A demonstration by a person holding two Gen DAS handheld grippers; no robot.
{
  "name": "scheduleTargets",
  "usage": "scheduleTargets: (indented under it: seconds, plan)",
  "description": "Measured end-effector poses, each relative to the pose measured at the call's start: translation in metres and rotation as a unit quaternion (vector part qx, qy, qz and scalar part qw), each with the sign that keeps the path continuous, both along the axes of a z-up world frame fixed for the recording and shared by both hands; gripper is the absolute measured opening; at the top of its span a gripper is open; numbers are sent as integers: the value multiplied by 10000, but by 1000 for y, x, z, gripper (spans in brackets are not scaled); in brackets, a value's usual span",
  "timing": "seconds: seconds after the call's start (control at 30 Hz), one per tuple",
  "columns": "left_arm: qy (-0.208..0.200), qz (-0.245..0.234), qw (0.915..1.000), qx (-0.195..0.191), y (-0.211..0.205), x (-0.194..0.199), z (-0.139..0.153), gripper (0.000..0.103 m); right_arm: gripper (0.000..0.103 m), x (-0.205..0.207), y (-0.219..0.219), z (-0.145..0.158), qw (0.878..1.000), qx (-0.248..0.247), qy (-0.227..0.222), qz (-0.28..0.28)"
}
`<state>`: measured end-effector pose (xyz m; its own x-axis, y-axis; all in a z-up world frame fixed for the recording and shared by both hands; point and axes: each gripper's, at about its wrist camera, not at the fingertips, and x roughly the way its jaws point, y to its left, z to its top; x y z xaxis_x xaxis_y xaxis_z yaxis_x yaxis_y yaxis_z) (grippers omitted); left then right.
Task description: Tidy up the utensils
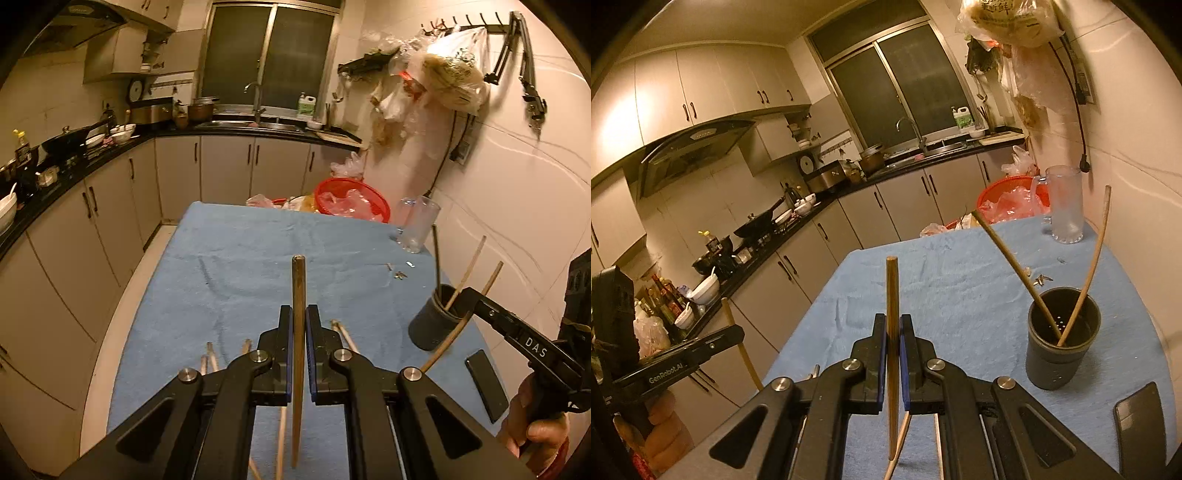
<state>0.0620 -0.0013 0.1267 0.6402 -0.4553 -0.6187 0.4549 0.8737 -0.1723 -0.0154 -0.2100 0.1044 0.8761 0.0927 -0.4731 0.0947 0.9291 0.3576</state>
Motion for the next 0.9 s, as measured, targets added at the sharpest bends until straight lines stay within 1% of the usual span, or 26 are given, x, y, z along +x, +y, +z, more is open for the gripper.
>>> scheduleTargets:
  seconds: [0.3, 0.57, 0.7, 0.9]
  plan:
    - [-89, -203, 9998, 27, -23, -8, 15, 7, 6, -17, -22, 12, 9995, 147, -216, -157]
    - [-178, -482, 9987, 2, -54, -13, 32, 7, 6, -34, -45, 27, 9982, 208, -418, -386]
    - [-236, -684, 9974, -71, -77, -15, 46, 7, 6, -47, -67, 41, 9962, 227, -581, -608]
    - [-435, -978, 9940, -211, -126, -16, 74, 7, 6, -63, -102, 69, 9910, 191, -876, -991]
